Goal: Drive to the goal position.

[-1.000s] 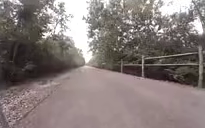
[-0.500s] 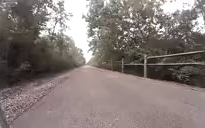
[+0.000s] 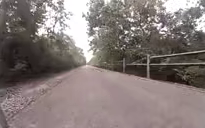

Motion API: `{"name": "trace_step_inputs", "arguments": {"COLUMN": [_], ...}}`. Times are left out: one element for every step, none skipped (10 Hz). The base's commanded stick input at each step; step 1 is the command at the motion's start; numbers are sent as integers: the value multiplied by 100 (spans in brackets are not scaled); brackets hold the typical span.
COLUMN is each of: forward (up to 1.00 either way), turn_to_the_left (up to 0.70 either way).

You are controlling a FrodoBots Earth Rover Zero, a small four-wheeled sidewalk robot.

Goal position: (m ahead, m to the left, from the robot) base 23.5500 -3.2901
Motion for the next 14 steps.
{"name": "trace_step_inputs", "arguments": {"forward": [70,70,70,70,70,70,70,70,70,70,70,70,70,70], "turn_to_the_left": [15,15,10,2,2,2,2,2,2,2,2,0,0,0]}}
